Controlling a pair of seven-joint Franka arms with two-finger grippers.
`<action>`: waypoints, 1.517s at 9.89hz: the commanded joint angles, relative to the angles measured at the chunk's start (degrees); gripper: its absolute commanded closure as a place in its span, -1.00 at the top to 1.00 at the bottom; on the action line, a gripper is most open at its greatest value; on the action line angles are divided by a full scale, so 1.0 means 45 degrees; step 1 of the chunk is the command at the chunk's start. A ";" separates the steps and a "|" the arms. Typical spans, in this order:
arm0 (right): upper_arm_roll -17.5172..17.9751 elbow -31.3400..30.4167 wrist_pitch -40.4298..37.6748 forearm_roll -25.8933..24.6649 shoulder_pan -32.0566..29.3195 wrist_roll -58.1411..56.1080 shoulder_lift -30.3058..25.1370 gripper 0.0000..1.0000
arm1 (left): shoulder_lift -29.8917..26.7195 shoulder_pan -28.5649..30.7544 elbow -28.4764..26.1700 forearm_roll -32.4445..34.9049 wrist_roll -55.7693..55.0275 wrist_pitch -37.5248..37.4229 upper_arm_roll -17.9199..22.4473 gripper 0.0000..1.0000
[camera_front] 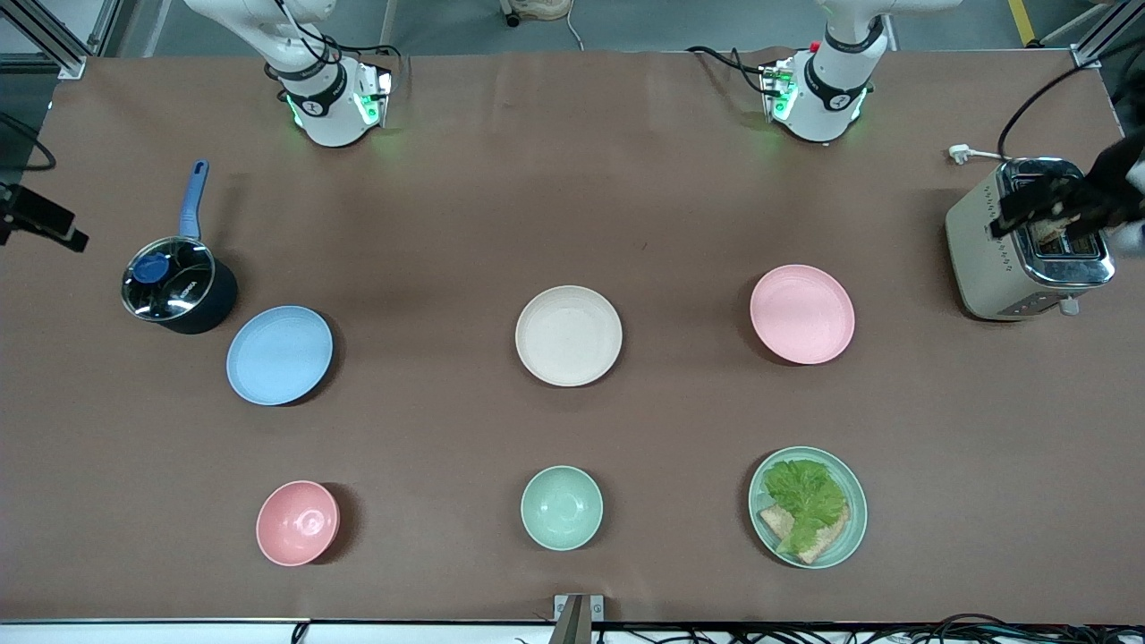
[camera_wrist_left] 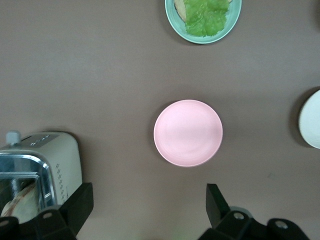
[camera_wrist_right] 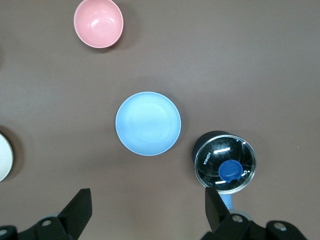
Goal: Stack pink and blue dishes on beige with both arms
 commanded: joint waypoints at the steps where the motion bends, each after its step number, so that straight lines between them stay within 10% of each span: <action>1: -0.0262 -0.0623 0.1350 0.0814 -0.0196 -0.0290 0.1237 1.00 | 0.0763 -0.0019 -0.2673 -0.0166 0.0818 0.2378 0.0182 1.00; 7: -0.1024 -0.4587 0.7093 0.3627 -0.0372 -0.5379 0.3777 1.00 | 0.3949 -0.0214 -0.5918 -0.0985 0.1212 0.8472 0.0067 1.00; 11: -0.1630 -0.4670 0.7803 0.6336 -0.0567 -0.8311 0.5845 1.00 | 0.5376 -0.0213 -0.6080 -0.2504 0.1680 0.8500 -0.0050 0.76; 15: -0.2022 -0.5236 0.7803 0.6757 -0.0586 -0.9118 0.6182 0.75 | 0.5553 -0.0175 -0.6372 -0.3701 0.1836 0.8500 -0.0129 -0.39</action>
